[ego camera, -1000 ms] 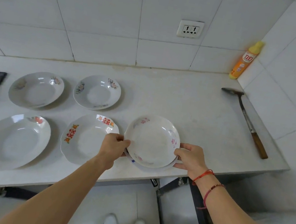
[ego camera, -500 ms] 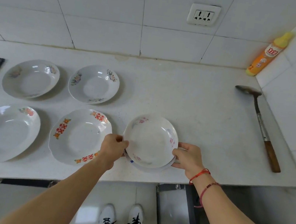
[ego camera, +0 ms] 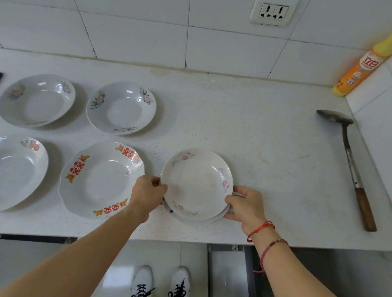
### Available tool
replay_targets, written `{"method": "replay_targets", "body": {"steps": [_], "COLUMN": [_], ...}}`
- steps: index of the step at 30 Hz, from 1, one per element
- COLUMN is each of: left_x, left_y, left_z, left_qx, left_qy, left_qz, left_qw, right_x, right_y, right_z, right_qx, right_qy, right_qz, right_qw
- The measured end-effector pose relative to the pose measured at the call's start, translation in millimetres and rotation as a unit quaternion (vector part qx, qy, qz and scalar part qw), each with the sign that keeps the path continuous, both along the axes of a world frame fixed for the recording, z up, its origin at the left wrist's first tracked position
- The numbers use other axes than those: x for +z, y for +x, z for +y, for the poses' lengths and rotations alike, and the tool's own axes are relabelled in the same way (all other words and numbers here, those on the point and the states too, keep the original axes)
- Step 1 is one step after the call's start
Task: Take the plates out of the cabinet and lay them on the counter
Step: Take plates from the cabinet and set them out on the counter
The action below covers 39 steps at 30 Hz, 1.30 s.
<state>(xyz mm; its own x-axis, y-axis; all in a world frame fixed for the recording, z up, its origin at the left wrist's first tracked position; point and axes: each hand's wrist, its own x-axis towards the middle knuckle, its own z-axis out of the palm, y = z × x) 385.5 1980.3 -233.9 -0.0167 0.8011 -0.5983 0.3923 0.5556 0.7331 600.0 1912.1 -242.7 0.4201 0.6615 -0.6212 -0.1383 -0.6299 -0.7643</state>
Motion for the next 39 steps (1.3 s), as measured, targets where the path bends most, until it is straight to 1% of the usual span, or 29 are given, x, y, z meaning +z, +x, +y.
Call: {"method": "replay_targets", "body": {"steps": [7,11,16,19,22,24,32,39], "left_x": [-1.0,5.4,18.9,22.9,24.6,24.7,16.2,15.5], "left_y": [-1.1,-3.0,-4.0,-4.5,-3.7,-2.6,-1.8,-2.4], "left_z": [0.7,4.3,8.5,10.3,13.6,15.0,20.0,23.8], "left_qx": [-0.023,-0.043,-0.072,-0.079,-0.091,-0.092,-0.074,-0.073], "left_qy": [0.006,0.037,0.093,0.111,0.109,0.099,0.081,0.087], "left_qz": [0.028,0.064,0.118,0.137,0.139,0.128,0.109,0.106], "left_qw": [0.999,0.996,0.986,0.981,0.98,0.982,0.988,0.988], "right_x": [-3.0,-2.5,-1.5,2.6,1.9,1.2,-0.3,4.8], "right_y": [1.8,6.7,16.0,18.5,19.8,18.6,13.8,10.1], "right_z": [1.8,3.1,5.8,7.6,10.6,13.0,19.0,23.4], "right_qx": [0.01,0.038,0.063,0.082,0.098,0.106,0.117,0.096], "right_qy": [-0.002,-0.01,-0.022,-0.017,-0.014,-0.012,0.011,0.014], "right_qz": [-0.013,-0.03,-0.094,-0.136,-0.185,-0.199,-0.224,-0.223], "right_qw": [1.0,0.999,0.993,0.987,0.978,0.974,0.968,0.97]}}
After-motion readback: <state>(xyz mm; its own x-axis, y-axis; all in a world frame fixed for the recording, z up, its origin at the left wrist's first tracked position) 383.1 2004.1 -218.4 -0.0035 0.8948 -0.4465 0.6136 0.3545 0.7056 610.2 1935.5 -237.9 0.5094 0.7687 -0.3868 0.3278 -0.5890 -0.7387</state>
